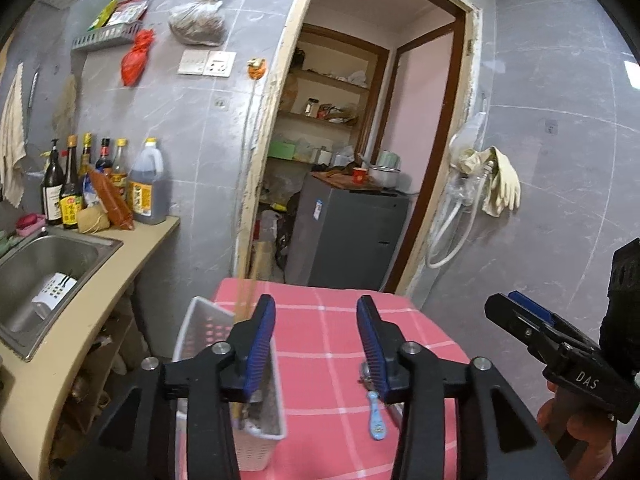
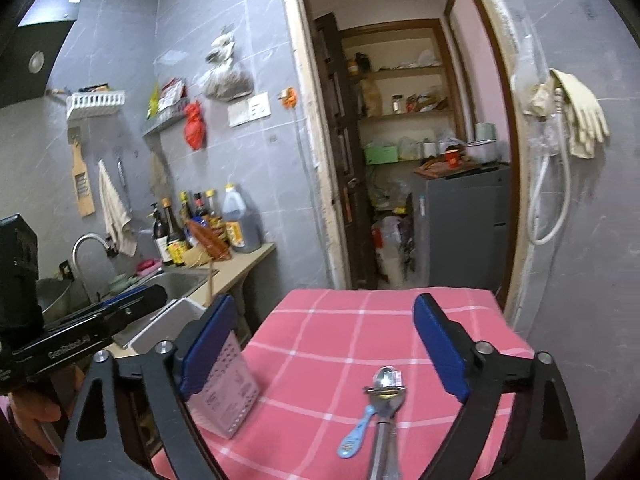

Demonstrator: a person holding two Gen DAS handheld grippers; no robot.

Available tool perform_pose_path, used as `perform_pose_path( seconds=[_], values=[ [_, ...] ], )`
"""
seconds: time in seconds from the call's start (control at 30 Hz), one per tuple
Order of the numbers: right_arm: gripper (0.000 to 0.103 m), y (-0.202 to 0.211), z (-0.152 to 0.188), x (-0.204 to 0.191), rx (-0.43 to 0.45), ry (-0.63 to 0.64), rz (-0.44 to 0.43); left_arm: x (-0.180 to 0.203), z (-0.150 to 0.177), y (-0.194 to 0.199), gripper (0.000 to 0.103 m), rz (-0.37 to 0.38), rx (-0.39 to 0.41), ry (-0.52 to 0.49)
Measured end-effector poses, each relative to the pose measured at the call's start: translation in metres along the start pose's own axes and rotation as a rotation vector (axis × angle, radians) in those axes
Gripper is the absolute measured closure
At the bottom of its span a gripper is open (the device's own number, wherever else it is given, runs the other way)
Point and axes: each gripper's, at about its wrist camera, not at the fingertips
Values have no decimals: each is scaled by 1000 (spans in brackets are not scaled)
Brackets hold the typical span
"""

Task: Organize utensils
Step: 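Move both tools back over the blue spoon and the peeler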

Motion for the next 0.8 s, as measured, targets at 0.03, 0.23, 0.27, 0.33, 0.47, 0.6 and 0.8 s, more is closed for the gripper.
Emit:
perform_pose_path(
  seconds=[0.03,0.23,0.27,0.33,0.47,0.6,0.8],
  values=[
    [8,5,-1,5,9,-1,10,6,0,1,54,6,6,-6],
    [1,26,-1,31,36,-13,63,37,2,3,29,25,20,-25],
    [1,30,-1,37,39,-16,72,42,3,4,25,30,24,-23],
    [1,35,0,46,40,-19,88,50,5,2,20,37,28,-20],
    [1,43,2,64,41,-29,117,68,10,-4,7,41,23,-18],
    [1,50,6,84,37,-37,138,83,18,-12,1,38,16,-15],
    [1,50,18,108,19,-43,142,98,37,-27,1,25,-20,-27]
  ],
)
Point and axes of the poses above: each gripper's, at about its wrist camera, not at the fingertips, and y roughly against the way its jaws point, x to its right, z to its underside, and after that the axes turned 14 degrees about -z, right-handed
